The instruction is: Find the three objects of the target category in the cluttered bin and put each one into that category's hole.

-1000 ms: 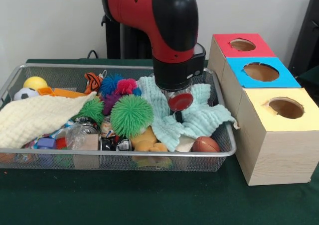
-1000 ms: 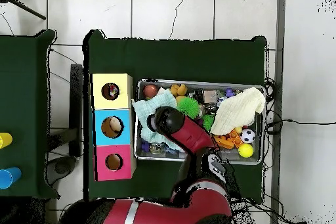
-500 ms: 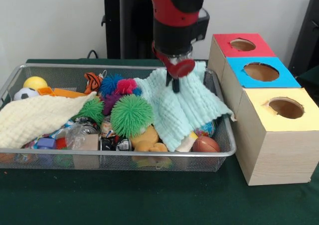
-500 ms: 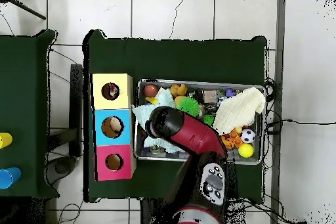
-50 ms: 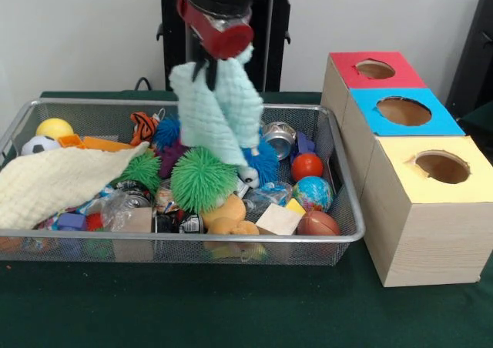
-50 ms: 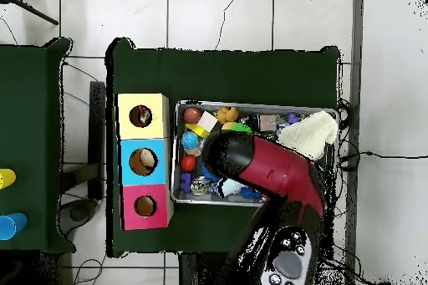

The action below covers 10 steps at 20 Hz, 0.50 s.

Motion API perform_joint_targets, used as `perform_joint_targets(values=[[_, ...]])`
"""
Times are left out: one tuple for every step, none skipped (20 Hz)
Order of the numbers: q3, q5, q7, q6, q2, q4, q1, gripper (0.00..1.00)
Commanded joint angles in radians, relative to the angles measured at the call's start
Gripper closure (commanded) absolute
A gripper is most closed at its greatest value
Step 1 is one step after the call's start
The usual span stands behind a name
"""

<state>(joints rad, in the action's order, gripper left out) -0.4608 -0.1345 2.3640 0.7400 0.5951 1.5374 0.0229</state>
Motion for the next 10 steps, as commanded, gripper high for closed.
perform_joint_targets(values=[[0.007,0.122,-0.103,0.034,0.024,-0.139,0.092,1.00],[0.025,0.125,-0.113,0.032,0.032,-0.130,0.110,1.00],[0.035,0.134,-0.115,0.032,0.027,-0.143,0.121,1.00],[0.048,0.142,-0.123,0.025,0.036,-0.135,0.136,1.00],[0.056,0.146,-0.116,0.031,0.035,-0.142,0.136,1.00],[0.069,0.151,-0.128,0.025,0.045,-0.135,0.151,1.00],[0.079,0.155,-0.122,0.030,0.047,-0.136,0.148,1.00],[0.096,0.151,-0.131,0.022,0.053,-0.123,0.164,1.00],[0.113,0.149,-0.127,0.023,0.054,-0.115,0.166,1.00],[0.136,0.142,-0.131,0.006,0.053,-0.094,0.182,1.00]])
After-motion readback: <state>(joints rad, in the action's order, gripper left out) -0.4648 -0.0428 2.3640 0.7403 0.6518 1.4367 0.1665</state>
